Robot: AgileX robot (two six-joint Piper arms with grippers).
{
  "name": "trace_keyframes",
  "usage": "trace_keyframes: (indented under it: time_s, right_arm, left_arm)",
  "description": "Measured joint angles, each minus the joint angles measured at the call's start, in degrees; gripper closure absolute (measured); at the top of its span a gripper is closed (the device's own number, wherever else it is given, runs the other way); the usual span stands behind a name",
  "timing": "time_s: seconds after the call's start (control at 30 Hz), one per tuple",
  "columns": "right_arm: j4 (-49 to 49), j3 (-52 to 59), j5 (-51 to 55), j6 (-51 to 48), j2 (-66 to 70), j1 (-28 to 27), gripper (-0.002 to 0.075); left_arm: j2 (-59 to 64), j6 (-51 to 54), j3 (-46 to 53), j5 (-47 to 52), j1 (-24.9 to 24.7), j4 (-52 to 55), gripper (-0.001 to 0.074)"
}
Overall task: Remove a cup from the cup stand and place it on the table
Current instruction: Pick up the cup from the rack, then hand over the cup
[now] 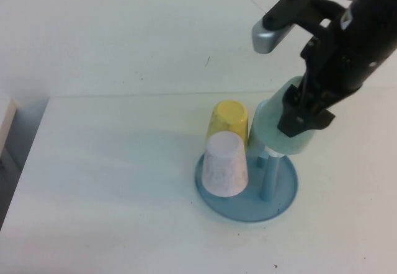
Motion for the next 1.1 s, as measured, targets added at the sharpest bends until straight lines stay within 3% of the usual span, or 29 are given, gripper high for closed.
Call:
trace_keyframes:
  time_s: [0.17,0.27,0.6,0.83,1.0,1.1]
  right_arm:
    - [3.64,9.26,0.36,-0.10,-9.69,-1.00,0.0131]
    - [13.56,17.89,-0.69,-1.48,-14.71,-4.81,0.0131]
    - [44.72,49.68,-19.44,-13.67,-22.80,-18.50,0.0131]
    - [63.04,52.46,-11.82,-23.36,-15.02,-25.82,0.0131]
    - [80.07,52.46,-4.36,-28.81,-9.15,-26.61,0.0132]
    - [84.93,52.46,-4.22,-28.85,-7.71,-26.61,0.0132]
  left_arm:
    - [0.00,0.00,0.00,0.00,0.00,0.00,0.0738]
    - [0.00,0.00,0.00,0.00,0.00,0.00,0.0738]
    - [0.00,0.00,0.00,0.00,0.00,0.00,0.0738]
    - [0.00,0.00,0.00,0.00,0.00,0.00,0.0738]
    - [0.00,0.00,0.00,0.00,0.00,0.00,0.0738]
    - [0.00,0.00,0.00,0.00,0.00,0.00,0.0738]
